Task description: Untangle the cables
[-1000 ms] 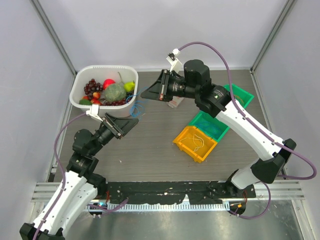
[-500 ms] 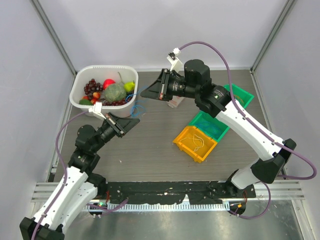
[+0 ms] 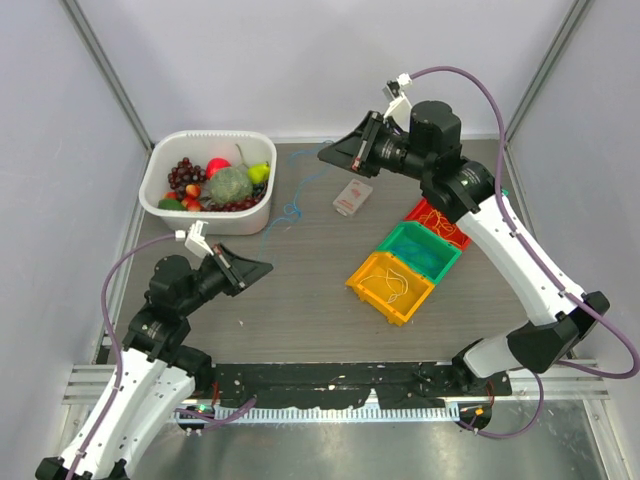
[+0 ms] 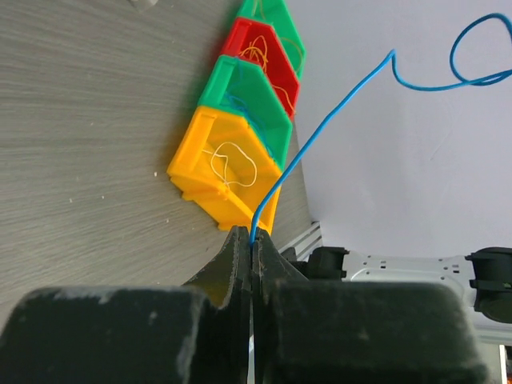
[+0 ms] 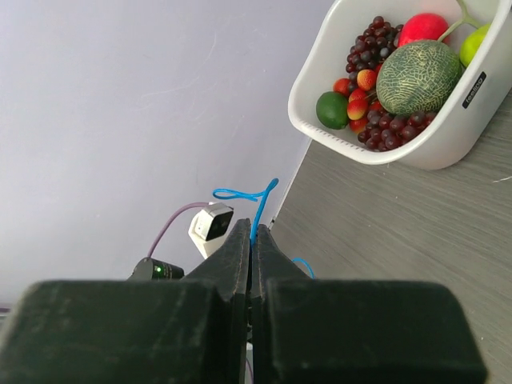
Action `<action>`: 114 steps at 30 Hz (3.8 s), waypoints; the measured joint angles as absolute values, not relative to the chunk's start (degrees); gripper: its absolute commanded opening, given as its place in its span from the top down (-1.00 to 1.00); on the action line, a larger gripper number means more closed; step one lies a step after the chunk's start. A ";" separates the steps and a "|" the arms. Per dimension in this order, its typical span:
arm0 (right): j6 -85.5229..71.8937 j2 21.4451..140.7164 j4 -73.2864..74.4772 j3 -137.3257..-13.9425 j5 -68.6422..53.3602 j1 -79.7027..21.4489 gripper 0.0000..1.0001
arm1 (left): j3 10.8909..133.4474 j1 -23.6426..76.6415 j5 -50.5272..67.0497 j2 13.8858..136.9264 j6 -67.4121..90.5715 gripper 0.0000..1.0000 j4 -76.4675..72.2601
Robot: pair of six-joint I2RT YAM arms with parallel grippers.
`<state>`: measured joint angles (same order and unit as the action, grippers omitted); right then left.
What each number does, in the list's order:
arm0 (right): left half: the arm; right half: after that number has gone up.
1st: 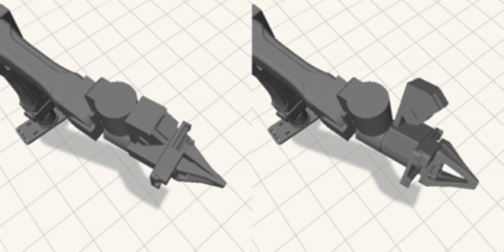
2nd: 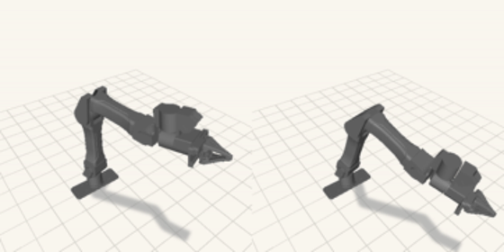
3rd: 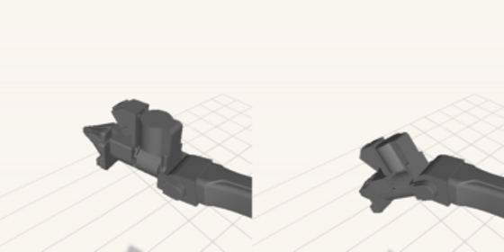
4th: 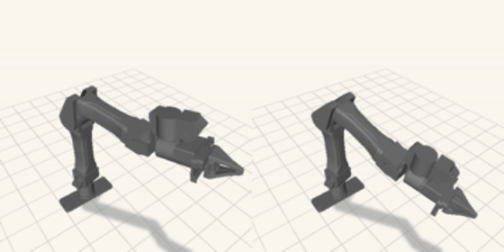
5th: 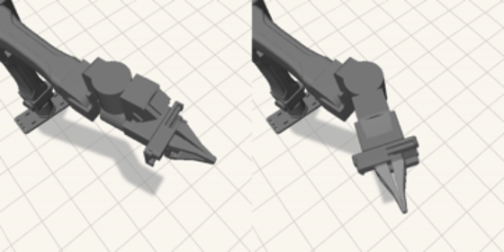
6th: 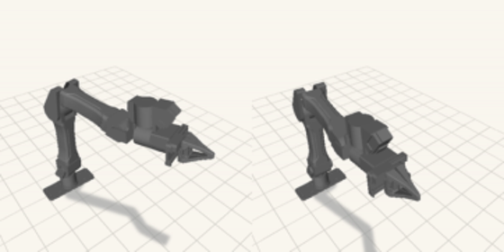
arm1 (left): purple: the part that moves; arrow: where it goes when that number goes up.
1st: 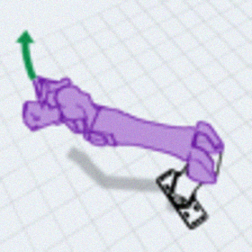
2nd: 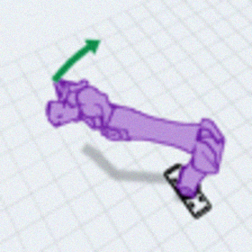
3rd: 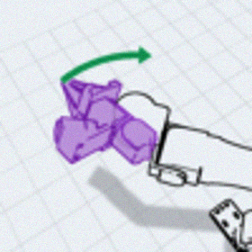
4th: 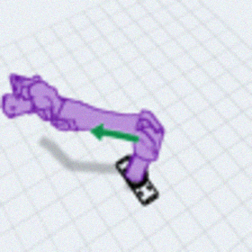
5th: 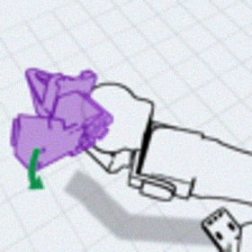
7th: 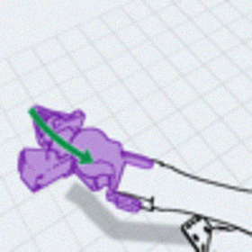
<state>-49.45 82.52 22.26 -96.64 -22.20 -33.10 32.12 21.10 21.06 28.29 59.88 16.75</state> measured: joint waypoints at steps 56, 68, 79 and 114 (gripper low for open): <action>-70.96 89.06 20.18 -92.68 -41.54 -30.94 0.99 | 58.08 21.43 30.35 42.74 0.89 -0.01 21.47; -75.37 91.07 16.32 -92.25 -43.64 -31.07 0.99 | 54.94 21.63 32.08 43.22 -11.49 0.01 18.74; -76.27 92.84 15.35 -92.49 -45.98 -31.55 0.99 | 53.56 21.63 31.51 45.04 -19.97 0.02 17.56; -76.86 93.01 11.66 -92.55 -48.49 -33.54 0.11 | 55.40 22.87 31.16 47.20 -20.10 1.00 21.50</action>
<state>-76.86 93.01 11.66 -92.55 -48.49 -33.54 55.40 22.87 31.16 47.20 -20.10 21.50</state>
